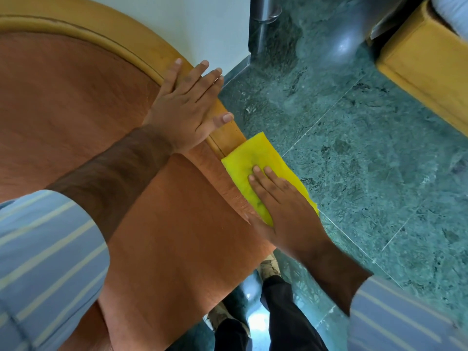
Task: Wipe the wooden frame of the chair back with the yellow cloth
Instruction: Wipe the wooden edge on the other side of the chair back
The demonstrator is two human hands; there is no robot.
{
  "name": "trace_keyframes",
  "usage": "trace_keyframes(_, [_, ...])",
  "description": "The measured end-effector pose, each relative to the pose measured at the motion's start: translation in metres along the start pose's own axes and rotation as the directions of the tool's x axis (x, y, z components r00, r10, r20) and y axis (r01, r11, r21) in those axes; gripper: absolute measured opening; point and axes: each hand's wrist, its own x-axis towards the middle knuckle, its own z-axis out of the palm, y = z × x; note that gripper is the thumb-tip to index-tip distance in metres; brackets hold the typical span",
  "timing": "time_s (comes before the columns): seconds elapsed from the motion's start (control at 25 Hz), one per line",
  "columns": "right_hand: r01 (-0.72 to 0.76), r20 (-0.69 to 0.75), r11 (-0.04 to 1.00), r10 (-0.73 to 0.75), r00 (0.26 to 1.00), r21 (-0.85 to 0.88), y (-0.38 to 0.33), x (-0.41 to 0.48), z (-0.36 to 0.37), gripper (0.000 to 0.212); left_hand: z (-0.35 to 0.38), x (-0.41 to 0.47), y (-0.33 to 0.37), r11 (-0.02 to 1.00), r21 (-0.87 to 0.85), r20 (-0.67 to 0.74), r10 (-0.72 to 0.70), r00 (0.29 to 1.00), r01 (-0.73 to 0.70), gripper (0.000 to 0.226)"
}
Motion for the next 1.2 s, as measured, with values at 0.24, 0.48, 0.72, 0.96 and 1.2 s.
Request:
trace_keyframes(0.24, [-0.005,0.020,1.000,0.006,1.000,-0.011,0.019,-0.105,-0.004,0.071,-0.007,-0.001,0.003,1.000,-0.008,0.046,-0.012,0.999,0.012,0.090])
trace_keyframes(0.48, [-0.074,0.024,0.993,0.072,0.997,0.088,-0.006,0.014,-0.005,0.083,-0.007,0.000,0.005,1.000,0.003,0.052,-0.014,0.999,0.014,0.088])
trace_keyframes(0.72, [0.021,0.016,1.000,-0.021,1.000,0.005,0.012,-0.080,-0.003,0.074,-0.011,0.000,0.003,1.000,0.000,0.094,-0.010,0.995,0.010,0.089])
trace_keyframes(0.96, [-0.041,-0.077,0.997,0.047,0.996,0.070,-0.002,-0.005,0.003,0.065,-0.006,0.001,0.004,1.000,0.013,0.057,-0.028,0.998,0.028,0.083])
trace_keyframes(1.2, [-0.041,-0.015,0.997,0.042,0.999,0.070,0.009,-0.061,-0.001,0.068,-0.006,-0.001,0.003,1.000,-0.021,0.049,-0.008,0.999,0.009,0.085])
